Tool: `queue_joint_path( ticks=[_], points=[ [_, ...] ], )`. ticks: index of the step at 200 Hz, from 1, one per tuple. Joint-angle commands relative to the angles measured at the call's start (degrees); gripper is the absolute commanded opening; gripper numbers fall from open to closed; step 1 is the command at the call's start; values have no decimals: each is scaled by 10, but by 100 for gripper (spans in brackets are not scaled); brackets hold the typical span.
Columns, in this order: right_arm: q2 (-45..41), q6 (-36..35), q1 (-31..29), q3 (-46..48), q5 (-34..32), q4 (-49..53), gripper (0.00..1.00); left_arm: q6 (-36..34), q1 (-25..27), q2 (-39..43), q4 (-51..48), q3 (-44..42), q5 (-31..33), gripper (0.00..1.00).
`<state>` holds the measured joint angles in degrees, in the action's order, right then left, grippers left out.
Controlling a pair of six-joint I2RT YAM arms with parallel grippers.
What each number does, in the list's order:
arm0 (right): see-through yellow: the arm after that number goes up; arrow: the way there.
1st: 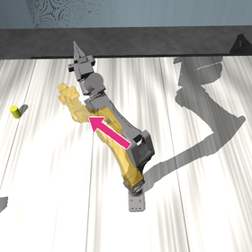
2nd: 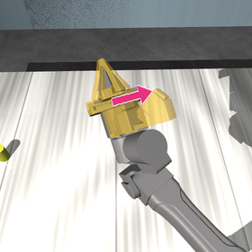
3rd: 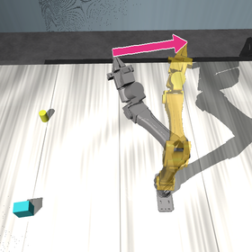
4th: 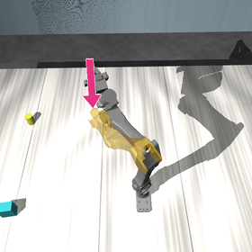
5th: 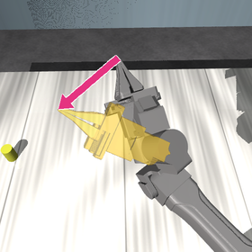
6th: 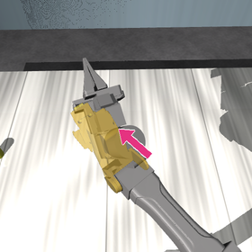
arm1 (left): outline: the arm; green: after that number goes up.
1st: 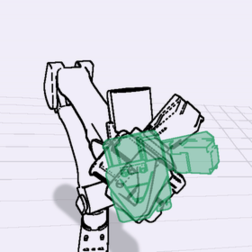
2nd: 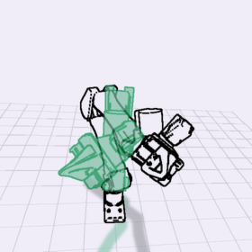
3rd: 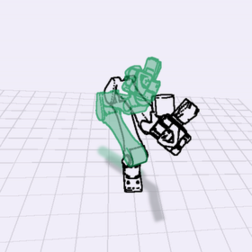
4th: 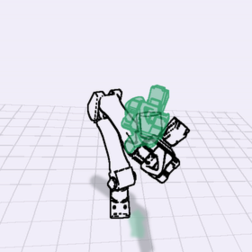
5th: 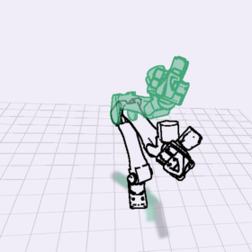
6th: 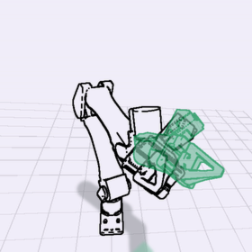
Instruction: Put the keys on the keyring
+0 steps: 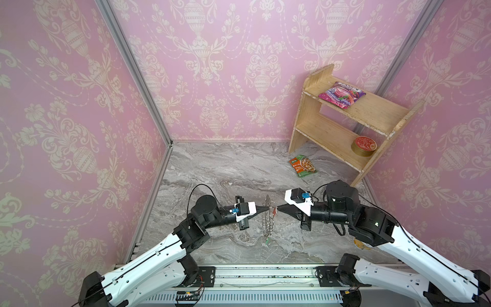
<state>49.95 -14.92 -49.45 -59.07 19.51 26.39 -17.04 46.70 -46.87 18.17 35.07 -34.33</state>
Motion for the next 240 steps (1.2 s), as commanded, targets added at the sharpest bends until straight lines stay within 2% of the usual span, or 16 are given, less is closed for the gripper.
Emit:
queue_joint_path(
  ticks=[1, 157, 240],
  points=[
    [-8, 9, 5, 4, -11, 3, 0, -5, 5, 9, 14, -1, 0, 0],
    [1, 6, 4, -5, -16, 2, 0, 2, 8, 6, 10, 3, -21, 0],
    [-3, 7, 5, -5, -9, 5, 0, -7, 9, 12, 5, 1, -3, 0]
  ],
)
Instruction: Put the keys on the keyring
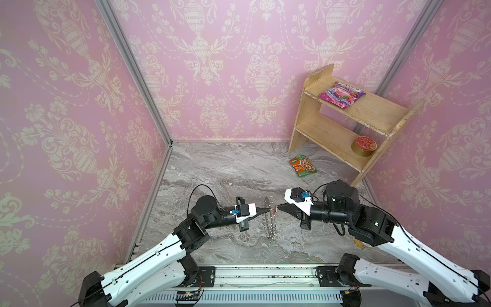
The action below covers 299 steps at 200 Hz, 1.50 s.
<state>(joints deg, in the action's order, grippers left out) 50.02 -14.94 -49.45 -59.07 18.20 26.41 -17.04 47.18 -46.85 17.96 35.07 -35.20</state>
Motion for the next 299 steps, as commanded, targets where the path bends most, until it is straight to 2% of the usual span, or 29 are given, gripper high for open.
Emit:
queue_joint_path(
  ticks=[1, 23, 48, 83, 109, 299],
  points=[
    [-4, 7, 4, -4, 4, 5, 0, -8, 5, 13, 8, 1, 7, 0],
    [-10, 10, 4, 2, 7, 8, 0, -13, 5, 19, 8, -3, 29, 0],
    [-12, 2, -1, 1, 2, 13, 0, -14, 5, 9, 5, -1, 25, 0],
    [-3, -30, -42, -11, -60, 29, 0, -14, 5, 1, 4, 2, 21, 0],
    [-4, -33, -52, -7, -79, 26, 0, -18, 5, 4, 4, 0, 23, 0],
    [3, -32, -52, -16, -82, 1, 0, -12, 5, 2, 0, 3, 1, 0]
  ],
)
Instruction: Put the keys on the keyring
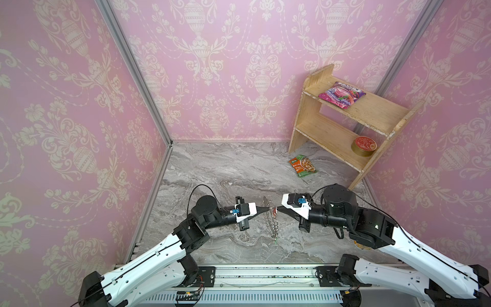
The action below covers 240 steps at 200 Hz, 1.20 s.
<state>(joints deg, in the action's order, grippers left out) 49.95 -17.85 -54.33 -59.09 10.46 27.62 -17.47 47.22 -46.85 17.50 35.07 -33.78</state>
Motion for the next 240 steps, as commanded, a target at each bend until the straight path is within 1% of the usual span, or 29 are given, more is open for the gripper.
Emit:
queue_joint_path(
  ticks=[1, 37, 83, 155, 211, 240],
  points=[
    [4, -3, -3, -16, -5, -11, 0, -8, 5, 2, 4, 3, -13, 0],
    [5, -3, -3, -18, 2, -13, 0, -8, 5, 2, 3, 3, -13, 0],
    [-3, 1, -3, -12, 1, -7, 0, -19, 5, 13, -1, -1, 11, 0],
    [-10, 5, -3, -9, 7, -7, 0, -19, 5, 14, 4, -3, 20, 0],
    [-11, 7, -3, -8, 12, -13, 0, -19, 5, 13, 4, -4, 17, 0],
    [-7, 4, -2, -9, 10, -16, 0, -13, 6, 8, 6, -1, 2, 0]
  ],
)
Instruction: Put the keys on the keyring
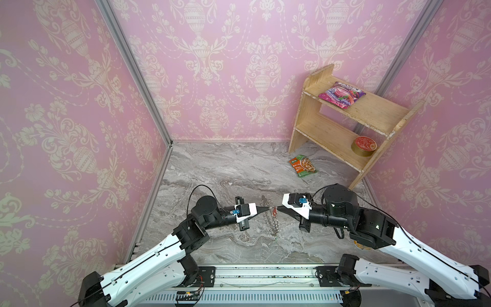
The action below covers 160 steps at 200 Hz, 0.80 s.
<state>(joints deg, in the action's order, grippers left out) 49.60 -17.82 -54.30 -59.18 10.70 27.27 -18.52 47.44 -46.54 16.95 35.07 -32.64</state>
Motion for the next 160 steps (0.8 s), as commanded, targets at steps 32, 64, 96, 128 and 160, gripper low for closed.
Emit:
queue_joint_path(
  ticks=[32, 64, 96, 128, 160],
  points=[
    [-1, 4, 2, -12, 11, -14, 0, -1, 6, 5, 11, 0, -15, 0],
    [1, 4, 3, -15, 16, -16, 0, -2, 9, 3, 6, 0, -18, 0],
    [1, 4, 3, -15, 20, -14, 0, -9, 10, 6, -1, 0, -10, 0],
    [-6, 4, 3, -8, 2, 2, 0, -30, 10, 21, -6, -11, 22, 0],
    [-33, -9, 3, 4, 17, 7, 0, -84, 26, -4, -25, -8, 21, 0]
  ],
)
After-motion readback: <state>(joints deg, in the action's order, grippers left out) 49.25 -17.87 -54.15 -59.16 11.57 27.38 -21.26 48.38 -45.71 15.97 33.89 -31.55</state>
